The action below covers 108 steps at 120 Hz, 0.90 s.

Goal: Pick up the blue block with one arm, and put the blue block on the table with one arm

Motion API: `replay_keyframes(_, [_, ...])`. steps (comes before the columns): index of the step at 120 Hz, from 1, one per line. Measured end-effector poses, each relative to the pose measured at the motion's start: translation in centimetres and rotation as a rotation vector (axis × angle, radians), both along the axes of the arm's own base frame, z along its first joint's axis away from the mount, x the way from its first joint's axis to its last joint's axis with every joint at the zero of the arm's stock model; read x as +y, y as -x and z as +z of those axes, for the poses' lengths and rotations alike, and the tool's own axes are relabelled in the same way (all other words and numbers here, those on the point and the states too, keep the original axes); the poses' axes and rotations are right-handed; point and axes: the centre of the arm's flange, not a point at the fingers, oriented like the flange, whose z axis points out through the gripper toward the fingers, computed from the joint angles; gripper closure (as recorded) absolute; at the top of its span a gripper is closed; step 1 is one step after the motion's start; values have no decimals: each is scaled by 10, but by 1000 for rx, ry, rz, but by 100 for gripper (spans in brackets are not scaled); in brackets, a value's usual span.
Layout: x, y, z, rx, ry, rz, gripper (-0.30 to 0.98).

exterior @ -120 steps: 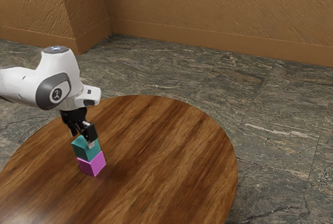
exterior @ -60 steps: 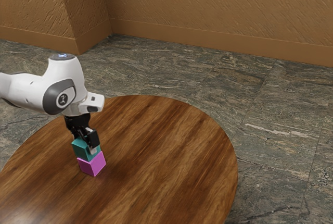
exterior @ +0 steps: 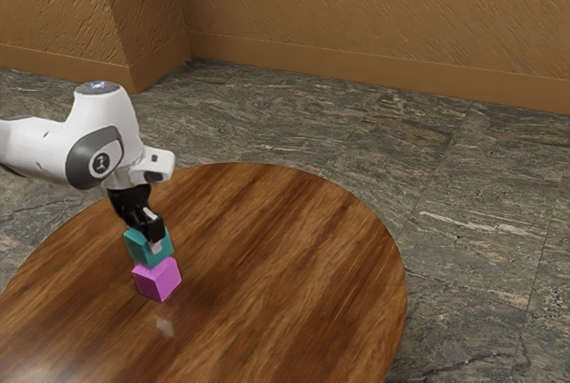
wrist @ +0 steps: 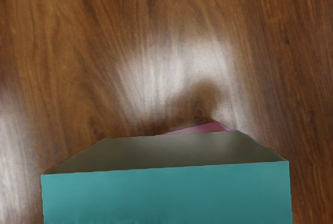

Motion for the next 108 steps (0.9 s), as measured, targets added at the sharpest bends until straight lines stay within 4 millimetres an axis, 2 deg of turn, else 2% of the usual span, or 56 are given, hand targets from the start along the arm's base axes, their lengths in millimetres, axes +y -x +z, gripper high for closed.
replay_keyframes(16, [-40,-25,25,-47,-9,-81,35])
replay_keyframes(28, [-73,-45,17,-31,1,-140,36])
replay_keyframes(39, [-96,-57,0,-3,11,-179,37])
replay_keyframes(61, [-79,-62,-21,35,20,-143,37])
replay_keyframes(102, [-85,-73,-27,35,25,-147,37])
replay_keyframes(108, [-89,-73,-27,36,26,-153,32])
